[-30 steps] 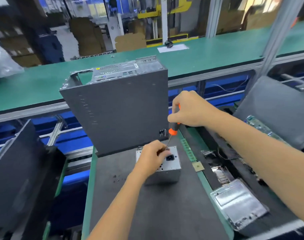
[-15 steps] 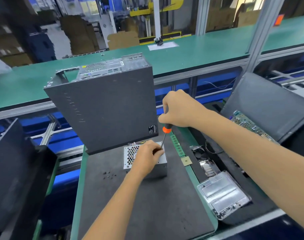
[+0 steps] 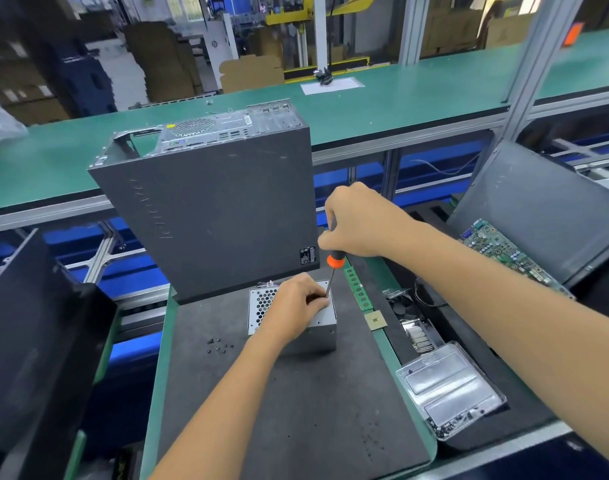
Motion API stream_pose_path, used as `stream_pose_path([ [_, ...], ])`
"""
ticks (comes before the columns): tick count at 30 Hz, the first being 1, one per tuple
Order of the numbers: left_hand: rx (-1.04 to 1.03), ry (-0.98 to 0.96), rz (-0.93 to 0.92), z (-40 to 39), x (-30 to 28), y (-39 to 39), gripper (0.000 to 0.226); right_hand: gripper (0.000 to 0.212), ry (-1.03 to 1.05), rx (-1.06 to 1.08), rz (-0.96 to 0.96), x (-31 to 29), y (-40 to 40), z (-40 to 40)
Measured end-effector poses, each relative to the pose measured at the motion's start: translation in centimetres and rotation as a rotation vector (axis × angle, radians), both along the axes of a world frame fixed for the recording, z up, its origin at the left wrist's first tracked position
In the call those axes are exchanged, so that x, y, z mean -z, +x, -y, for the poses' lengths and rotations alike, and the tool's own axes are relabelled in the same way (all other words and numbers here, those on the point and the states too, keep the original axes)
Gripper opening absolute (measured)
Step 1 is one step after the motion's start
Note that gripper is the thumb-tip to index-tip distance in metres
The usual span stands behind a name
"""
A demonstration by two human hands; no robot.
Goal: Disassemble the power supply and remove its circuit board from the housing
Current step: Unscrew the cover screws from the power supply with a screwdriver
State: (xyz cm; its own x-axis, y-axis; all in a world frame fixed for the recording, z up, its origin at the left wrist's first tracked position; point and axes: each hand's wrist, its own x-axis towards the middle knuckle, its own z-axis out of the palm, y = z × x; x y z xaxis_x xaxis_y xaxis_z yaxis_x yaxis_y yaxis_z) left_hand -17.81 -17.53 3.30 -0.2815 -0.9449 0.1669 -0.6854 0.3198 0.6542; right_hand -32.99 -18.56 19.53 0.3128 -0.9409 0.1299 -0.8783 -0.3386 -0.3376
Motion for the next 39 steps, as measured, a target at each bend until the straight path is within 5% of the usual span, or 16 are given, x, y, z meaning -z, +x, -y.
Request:
stream_pose_path([
  [22, 0.000, -0.020, -0.024, -0.1, 0.4, -0.2, 0.010, 0.027, -0.027, -0.110, -0.102, -0.1, 0.4, 0.7],
  [29, -0.016, -0.002, -0.058, -0.3, 0.5, -0.1, 0.009, 0.043, 0.069, -0.179, -0.326, -1.1, 0.9, 0.4],
  [39, -0.048, -0.003, -0.099, -0.5, 0.6, -0.3, 0.007, 0.010, 0.220, -0.533, -0.531, -3.2, 1.5, 0.8],
])
